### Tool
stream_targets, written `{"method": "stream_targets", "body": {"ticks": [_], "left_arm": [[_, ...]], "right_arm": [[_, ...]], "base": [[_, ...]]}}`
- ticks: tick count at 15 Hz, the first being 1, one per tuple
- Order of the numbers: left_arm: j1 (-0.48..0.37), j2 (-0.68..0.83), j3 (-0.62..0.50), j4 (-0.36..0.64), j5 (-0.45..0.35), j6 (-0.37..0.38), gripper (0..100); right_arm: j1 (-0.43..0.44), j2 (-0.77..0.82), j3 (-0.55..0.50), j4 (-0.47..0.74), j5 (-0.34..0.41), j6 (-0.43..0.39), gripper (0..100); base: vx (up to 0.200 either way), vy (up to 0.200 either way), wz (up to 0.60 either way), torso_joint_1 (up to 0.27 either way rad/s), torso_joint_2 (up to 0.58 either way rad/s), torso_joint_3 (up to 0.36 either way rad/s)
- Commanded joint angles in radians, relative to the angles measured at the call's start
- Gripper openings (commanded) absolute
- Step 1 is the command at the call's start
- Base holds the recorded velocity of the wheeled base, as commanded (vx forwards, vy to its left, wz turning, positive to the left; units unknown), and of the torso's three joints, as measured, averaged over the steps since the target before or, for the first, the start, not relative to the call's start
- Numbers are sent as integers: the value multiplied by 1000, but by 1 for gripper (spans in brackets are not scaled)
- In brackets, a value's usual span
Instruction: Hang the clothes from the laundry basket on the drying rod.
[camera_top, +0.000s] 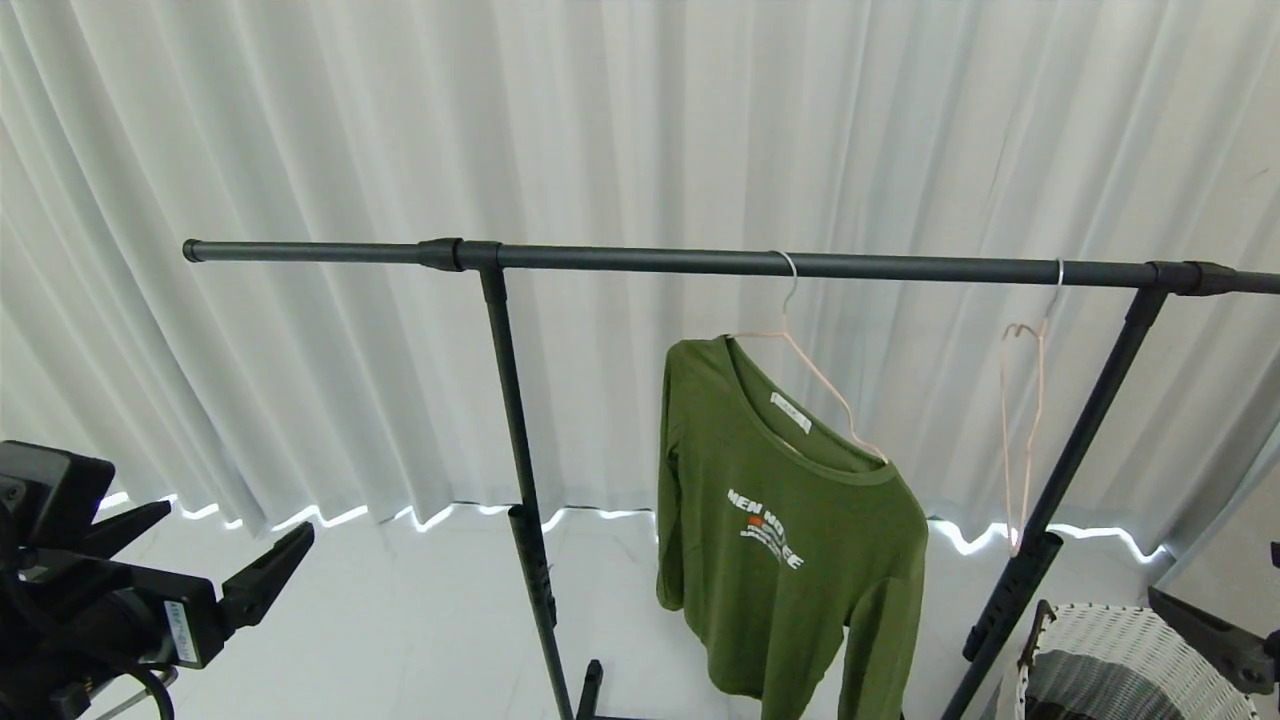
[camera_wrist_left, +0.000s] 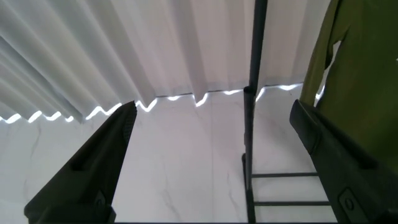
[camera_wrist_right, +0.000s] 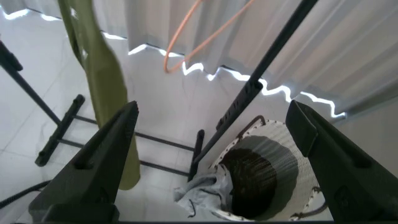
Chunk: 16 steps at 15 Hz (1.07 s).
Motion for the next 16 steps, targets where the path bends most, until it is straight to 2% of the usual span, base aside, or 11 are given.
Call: {"method": "stream_targets", "body": {"ticks": [1,6,10,16], "left_arm": [[-1,-15,-10,0,0,6,100],[0,-12,-27,0,3,8,100],[0,-13,-27,0,5,9,100],[-1,-7,-19,5,3,11,100]], "right_arm": [[0,16,-1,-3,-1,0,100],[-6,6,4,-30,-3,0,100],[-58,9,-1,-32,-1,0,100],[-58,11,-1,-30,-3,-8,100]], "base": [[0,0,0,0,0,0],[0,0,0,0,0,0],[0,0,0,0,0,0],[0,0,0,0,0,0]]}}
